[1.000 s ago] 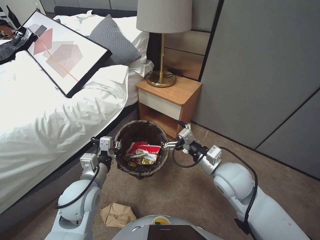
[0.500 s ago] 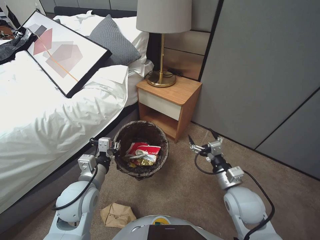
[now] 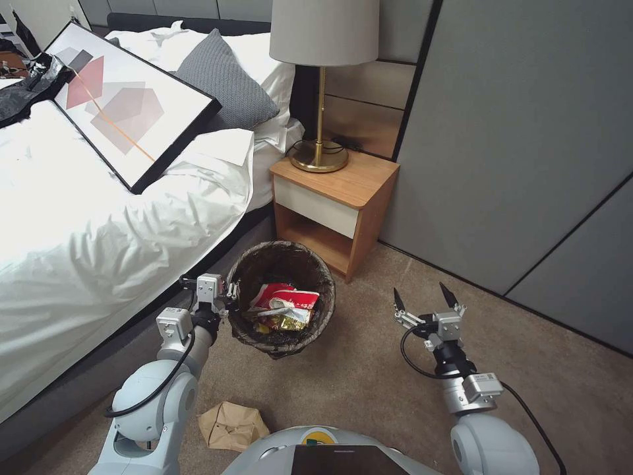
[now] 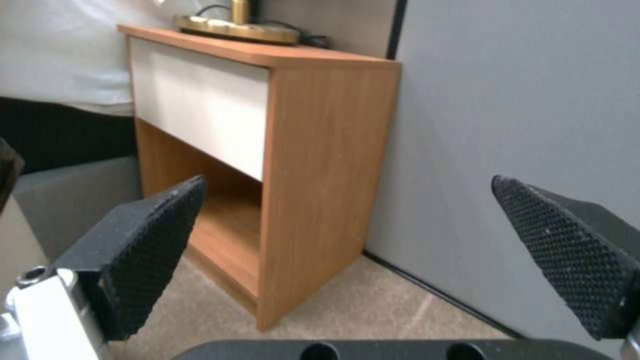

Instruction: Pick up the trash bin, then pick up the garbage from the floor and place it into the trash bin.

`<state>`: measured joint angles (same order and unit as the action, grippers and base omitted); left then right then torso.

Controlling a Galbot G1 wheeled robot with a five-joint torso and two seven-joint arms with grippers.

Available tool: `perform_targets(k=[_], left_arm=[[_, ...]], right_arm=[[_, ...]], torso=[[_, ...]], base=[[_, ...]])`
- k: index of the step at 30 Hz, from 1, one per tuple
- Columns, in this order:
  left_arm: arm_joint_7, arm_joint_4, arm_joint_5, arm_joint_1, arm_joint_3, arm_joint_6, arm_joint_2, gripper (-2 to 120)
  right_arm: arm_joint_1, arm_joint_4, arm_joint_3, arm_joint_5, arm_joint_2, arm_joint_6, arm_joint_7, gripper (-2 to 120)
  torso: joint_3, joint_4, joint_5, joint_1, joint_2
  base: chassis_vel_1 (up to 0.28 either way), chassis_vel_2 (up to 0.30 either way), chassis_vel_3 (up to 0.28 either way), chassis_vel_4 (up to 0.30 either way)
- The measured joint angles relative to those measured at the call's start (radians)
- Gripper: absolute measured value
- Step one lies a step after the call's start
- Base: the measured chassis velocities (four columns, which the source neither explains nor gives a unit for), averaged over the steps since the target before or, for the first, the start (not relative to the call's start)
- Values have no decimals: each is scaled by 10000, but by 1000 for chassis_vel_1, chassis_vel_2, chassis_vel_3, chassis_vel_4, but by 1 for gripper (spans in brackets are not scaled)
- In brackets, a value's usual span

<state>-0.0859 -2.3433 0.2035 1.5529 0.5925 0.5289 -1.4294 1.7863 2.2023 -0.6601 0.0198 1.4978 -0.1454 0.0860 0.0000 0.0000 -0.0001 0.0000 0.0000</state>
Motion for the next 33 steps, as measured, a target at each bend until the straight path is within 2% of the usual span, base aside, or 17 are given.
perform_targets(k=[33], left_arm=[[-104,12,-106,32,-19,48,-13,7]], right_arm=[[125,-82,-271,236,-110,-165,-221,100]], torso=[[0,0,1,0,0]], base=[[0,0,0,0]])
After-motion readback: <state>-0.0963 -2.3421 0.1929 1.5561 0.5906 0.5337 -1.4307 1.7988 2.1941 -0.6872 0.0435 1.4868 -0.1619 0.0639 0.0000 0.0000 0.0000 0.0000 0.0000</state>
